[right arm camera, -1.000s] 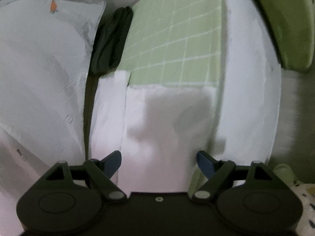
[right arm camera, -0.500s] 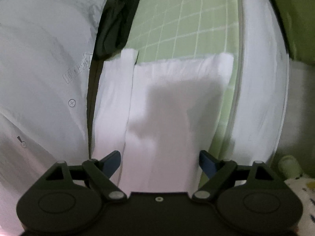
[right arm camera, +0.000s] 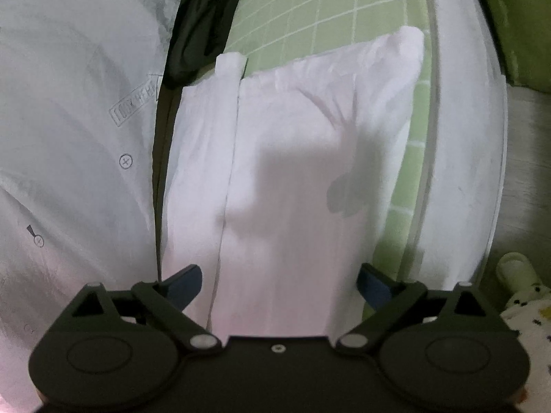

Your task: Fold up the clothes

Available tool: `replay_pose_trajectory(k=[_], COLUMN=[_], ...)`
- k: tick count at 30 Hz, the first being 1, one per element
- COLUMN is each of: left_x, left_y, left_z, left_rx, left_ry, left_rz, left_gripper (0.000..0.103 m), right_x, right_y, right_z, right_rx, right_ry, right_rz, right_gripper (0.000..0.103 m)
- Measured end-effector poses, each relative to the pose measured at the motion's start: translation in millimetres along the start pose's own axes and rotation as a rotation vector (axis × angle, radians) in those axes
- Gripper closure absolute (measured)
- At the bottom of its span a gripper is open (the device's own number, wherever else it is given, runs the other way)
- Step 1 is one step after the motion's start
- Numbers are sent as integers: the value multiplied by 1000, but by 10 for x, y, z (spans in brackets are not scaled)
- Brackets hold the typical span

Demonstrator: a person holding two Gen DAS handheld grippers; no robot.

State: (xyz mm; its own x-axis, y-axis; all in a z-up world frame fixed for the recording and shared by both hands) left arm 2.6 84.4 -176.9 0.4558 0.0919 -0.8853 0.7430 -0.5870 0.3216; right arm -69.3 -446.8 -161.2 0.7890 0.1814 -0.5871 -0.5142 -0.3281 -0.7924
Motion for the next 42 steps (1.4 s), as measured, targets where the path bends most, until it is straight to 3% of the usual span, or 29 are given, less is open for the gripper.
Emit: replay_pose_trajectory(k=[2,7,16,21,22,23,24,28,30,32,34,35,36,37,38,42], left_x=[-18,47,421,534,549,557,562,560,574,602,608,605,603,606,590,343], left_y=[-172,-448,-734,-693,-677,-661,-646,-623,-646,-675,-663,-653,-644,-640,-642,-623], left_z=[-160,-485,-857,-941,-943,-945,-947,-959,-966,-955,-940,-932,-924,-911,-900,-877], left_rx=[-56,-82,-151,-149,-141,-128,-111,-81,-112,-163,-178,-177,-172,-167,-179,-244], left_ry=[20,63,18,-9,-13,-12,-8,-2,-9,-25,-22,-13,-4,0,6,72], left_rz=[0,-55,2,49,59,65,68,84,91,97,114,112,109,107,111,147], left_gripper=[40,40,40,46,53,72,85,88,84,75,71,72,80,90,92,99], right_x=[-5,25,-18,-65,-73,-84,-97,-72,-52,-31,4,27,50,62,72,-49], right_y=[-5,-22,54,82,81,75,67,-22,-18,-8,-5,-12,-19,-18,-16,-76], right_z=[64,211,423,478,475,465,452,344,236,122,-13,-59,-100,-143,-185,-294], right_rx=[12,53,193,209,193,165,136,55,47,47,51,43,33,39,48,66], right_ry=[11,43,151,187,196,208,220,247,264,281,291,276,259,251,244,259], right_rz=[-3,-18,-73,-46,-20,17,55,80,110,133,140,140,140,143,146,137], right_gripper=[5,5,5,27,43,62,65,70,68,53,52,55,58,79,96,102])
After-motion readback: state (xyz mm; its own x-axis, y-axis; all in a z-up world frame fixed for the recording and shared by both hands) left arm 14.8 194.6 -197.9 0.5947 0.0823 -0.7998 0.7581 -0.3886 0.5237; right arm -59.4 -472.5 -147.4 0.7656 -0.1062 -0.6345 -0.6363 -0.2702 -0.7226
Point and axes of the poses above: each gripper's, at about its wrist camera, not at the fingertips, and x roughly the way its jaws point, y to its right, z to its underside, the point moved 8 cm from there along x, roughly the way its jaws point, and after that the axes turned 8 degrees about -x, right-handed, at the moved point
